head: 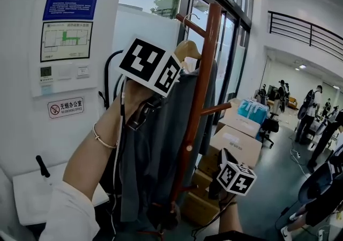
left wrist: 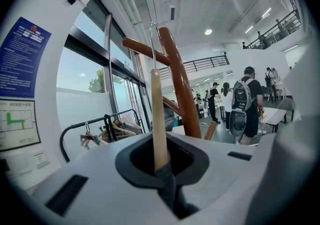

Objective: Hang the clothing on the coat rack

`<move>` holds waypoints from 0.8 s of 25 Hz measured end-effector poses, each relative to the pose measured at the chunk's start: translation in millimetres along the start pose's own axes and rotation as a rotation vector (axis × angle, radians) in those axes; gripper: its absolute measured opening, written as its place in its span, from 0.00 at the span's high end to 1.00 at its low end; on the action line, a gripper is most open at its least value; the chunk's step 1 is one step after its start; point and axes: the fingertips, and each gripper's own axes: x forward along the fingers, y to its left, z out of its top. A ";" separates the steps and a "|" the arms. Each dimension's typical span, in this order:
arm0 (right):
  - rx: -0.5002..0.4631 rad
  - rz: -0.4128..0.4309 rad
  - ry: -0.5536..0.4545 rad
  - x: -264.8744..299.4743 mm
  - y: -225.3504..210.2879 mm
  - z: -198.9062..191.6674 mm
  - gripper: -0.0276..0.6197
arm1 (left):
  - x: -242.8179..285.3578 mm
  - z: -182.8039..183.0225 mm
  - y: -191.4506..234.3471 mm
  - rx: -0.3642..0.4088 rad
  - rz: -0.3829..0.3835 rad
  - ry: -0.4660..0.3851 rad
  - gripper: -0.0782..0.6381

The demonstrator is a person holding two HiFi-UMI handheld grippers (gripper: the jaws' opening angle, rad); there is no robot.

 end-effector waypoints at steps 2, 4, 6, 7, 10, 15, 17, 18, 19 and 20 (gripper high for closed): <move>0.007 0.001 0.003 0.0 -1.5 -1.7 0.92 | 1.6 3.5 0.5 0.000 -0.003 0.016 0.86; 0.012 0.002 0.005 1.0 -2.1 -3.4 0.92 | 4.3 6.6 0.7 0.005 -0.002 0.026 0.86; 0.016 0.004 0.008 2.1 -2.4 -4.7 0.92 | 8.3 9.2 0.7 0.010 0.001 0.036 0.86; 0.017 0.004 0.008 2.4 -3.1 -5.0 0.92 | 10.6 10.4 0.6 0.012 0.002 0.041 0.86; 0.025 0.003 0.008 2.4 -5.7 -5.8 0.92 | 16.8 10.8 -0.2 0.014 0.000 0.055 0.86; 0.042 -0.005 0.015 3.5 -14.7 -13.6 0.92 | 27.3 -6.7 -3.9 -0.015 -0.041 0.095 0.86; 0.053 -0.009 0.020 4.7 -17.6 -17.9 0.92 | 32.6 -15.5 -7.1 -0.009 -0.053 0.111 0.86; 0.057 -0.009 0.022 5.9 -18.2 -20.1 0.92 | 35.2 -18.6 -8.5 -0.001 -0.053 0.114 0.86; 0.060 -0.009 0.025 7.5 -18.1 -22.0 0.92 | 37.1 -20.2 -9.2 0.007 -0.051 0.112 0.86; 0.063 -0.007 0.028 9.6 -17.4 -23.6 0.92 | 38.3 -20.5 -8.9 0.014 -0.047 0.107 0.86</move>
